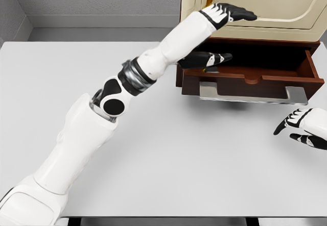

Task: Put the switch into the drawer with left arm, and close the drawer with right arm

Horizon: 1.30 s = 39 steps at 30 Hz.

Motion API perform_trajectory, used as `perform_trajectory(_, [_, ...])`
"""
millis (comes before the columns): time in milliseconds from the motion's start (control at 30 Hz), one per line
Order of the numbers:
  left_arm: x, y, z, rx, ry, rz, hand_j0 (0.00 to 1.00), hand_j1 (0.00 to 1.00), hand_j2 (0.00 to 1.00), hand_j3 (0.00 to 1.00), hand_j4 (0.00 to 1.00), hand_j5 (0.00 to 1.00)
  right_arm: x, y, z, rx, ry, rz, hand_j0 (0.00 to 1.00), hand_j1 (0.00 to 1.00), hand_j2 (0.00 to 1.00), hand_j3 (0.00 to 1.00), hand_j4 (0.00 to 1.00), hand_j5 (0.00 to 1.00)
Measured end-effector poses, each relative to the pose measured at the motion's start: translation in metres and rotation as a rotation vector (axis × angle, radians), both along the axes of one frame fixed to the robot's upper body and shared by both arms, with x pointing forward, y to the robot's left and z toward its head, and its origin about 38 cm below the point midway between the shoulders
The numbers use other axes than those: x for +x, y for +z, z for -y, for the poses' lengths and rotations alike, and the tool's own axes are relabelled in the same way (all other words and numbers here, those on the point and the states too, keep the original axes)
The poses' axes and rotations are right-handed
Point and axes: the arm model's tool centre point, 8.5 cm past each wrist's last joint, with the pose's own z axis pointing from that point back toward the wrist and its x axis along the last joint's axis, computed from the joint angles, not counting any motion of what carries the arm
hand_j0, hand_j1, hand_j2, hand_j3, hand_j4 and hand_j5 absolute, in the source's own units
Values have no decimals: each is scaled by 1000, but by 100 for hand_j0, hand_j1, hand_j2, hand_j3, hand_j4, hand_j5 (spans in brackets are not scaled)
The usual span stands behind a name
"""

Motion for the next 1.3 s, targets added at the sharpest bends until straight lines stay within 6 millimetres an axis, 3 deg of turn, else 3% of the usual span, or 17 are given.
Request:
perform_trajectory(133, [-21, 18, -55, 97, 0, 159, 100, 100, 100, 100, 100, 100, 3, 2, -2, 16, -3, 22, 57, 57, 57, 57, 57, 57])
perform_trajectory(233, [-30, 7, -104, 155, 69, 158, 100, 100, 100, 100, 100, 100, 3, 0, -3, 22, -5, 21, 57, 57, 57, 57, 57, 57])
perform_trajectory(300, [-31, -3, -146, 197, 157, 133, 100, 100, 100, 100, 100, 100, 3, -1, -3, 22, -6, 21, 57, 57, 57, 57, 57, 57])
perform_trajectory(433, [-11, 7, -249, 241, 423, 106, 100, 100, 100, 100, 100, 100, 7, 3, -4, 14, -5, 48, 57, 57, 57, 57, 57, 57])
perform_trajectory(533, [-9, -53, -318, 336, 579, -95, 100, 100, 100, 100, 100, 100, 8, 2, -4, 25, -13, 51, 57, 57, 57, 57, 57, 57])
perform_trajectory(600, [-14, -74, -345, 439, 636, -150, 100, 100, 100, 100, 100, 100, 9, 0, -2, 27, -21, 49, 57, 57, 57, 57, 57, 57])
perform_trajectory(800, [-17, -91, -366, 571, 666, -199, 100, 100, 100, 100, 100, 100, 14, 0, 2, -3, -28, 66, 57, 57, 57, 57, 57, 57])
perform_trajectory(867, [-24, -97, -362, 583, 641, -221, 100, 100, 100, 100, 100, 100, 18, 0, 2, -30, -22, 81, 57, 57, 57, 57, 57, 57])
perform_trajectory(1300, [-29, -85, -344, 579, 574, -203, 100, 100, 100, 100, 100, 100, 20, -7, 0, 29, -36, 49, 57, 57, 57, 57, 57, 57])
